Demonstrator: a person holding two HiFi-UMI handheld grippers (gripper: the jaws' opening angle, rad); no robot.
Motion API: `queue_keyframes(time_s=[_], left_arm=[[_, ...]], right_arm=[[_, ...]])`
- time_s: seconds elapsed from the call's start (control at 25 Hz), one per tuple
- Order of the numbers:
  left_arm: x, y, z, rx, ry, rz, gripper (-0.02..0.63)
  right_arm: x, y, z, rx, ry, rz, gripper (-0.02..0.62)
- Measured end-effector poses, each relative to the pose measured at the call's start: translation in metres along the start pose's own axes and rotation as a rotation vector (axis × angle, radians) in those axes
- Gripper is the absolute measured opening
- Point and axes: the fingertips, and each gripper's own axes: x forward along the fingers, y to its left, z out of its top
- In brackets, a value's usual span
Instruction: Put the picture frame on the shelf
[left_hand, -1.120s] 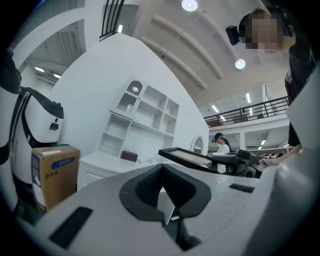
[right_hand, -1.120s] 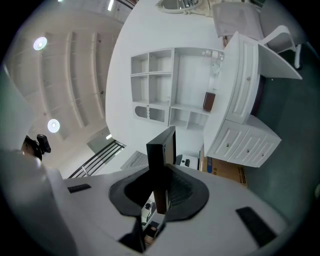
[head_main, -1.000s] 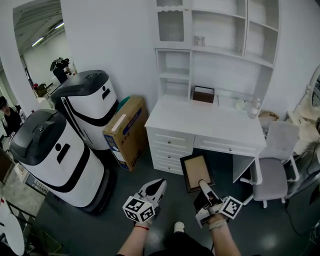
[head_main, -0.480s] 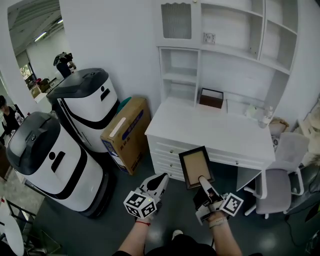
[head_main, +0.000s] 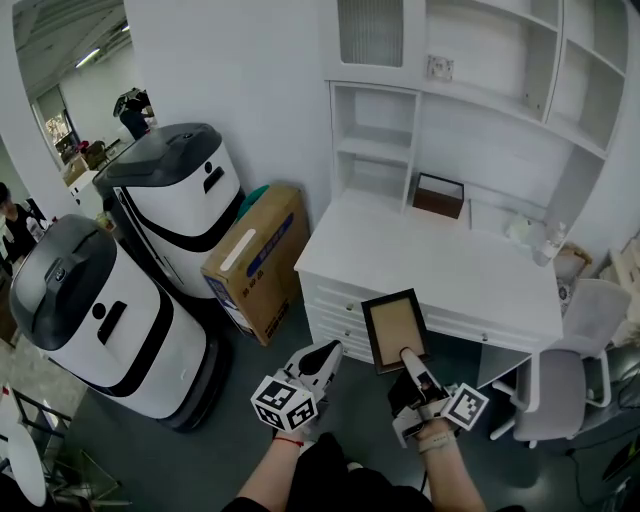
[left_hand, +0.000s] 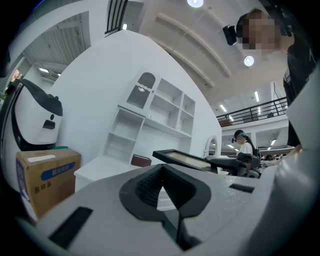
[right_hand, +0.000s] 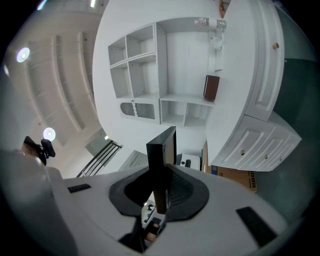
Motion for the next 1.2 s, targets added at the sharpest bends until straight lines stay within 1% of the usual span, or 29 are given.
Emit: queue_keyframes(time_s=[0.12, 0.28, 0.52, 0.72, 1.2], left_arm=[[0.012, 0.016, 0.004, -0.001, -0.003, 0.000, 0.005], [0.039, 0.043, 0.011, -0.002, -0.001, -0.021, 0.005], [0.085, 0.092, 0.031, 0.001, 0.003, -0.065, 0.003], [0.116, 0.141, 0.048, -0.002, 0.010, -0.079, 0.005], [0.184, 0.237, 0.076, -0.015, 0.039, -0.148, 0.003]], right_arm=[[0.018, -0.005, 0.005, 0.011, 0.000, 0.002, 0.057], [0.049, -0.017, 0.019, 0.008, -0.013, 0.002, 0.057], [0.109, -0.036, 0.043, 0.011, -0.038, 0.005, 0.057], [0.165, -0.051, 0.054, 0.010, -0.042, 0.006, 0.057], [0.272, -0.089, 0.080, 0.009, -0.085, -0.030, 0.057]])
